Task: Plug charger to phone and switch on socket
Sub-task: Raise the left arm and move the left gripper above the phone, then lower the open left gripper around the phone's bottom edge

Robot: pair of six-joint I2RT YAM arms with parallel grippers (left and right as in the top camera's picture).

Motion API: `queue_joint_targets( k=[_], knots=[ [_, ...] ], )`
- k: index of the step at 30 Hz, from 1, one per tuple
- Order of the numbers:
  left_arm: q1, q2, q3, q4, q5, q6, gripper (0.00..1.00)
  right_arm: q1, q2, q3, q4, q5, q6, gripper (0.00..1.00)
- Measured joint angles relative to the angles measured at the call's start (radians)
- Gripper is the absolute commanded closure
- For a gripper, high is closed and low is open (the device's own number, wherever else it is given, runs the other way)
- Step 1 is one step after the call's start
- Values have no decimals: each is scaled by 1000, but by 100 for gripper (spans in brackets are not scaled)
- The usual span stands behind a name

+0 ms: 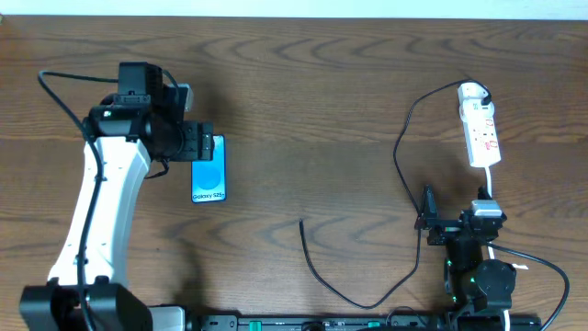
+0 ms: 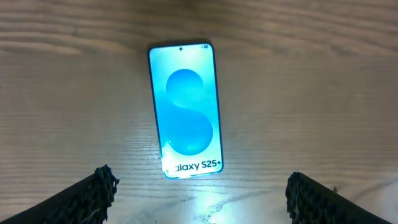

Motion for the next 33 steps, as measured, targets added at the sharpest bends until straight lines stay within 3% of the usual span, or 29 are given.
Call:
queue_joint_targets(
  k=[9,10,11,12,14,16,33],
  knots=[
    [0,13,0,-1,0,0,10,0,0,0,0,0,0,1],
    [0,13,0,-1,0,0,21,0,0,0,0,0,0,1],
    [0,13,0,-1,0,-3,43,0,0,0,0,0,0,1],
    [0,13,0,-2,0,-3,58,0,0,0,0,0,0,1],
    [0,13,0,0,0,0,63,0,0,0,0,0,0,1],
    [0,13,0,1,0,6,5,0,0,0,0,0,0,1],
    [0,28,0,-5,-16,-99,2,0,0,0,0,0,0,1]
  ],
)
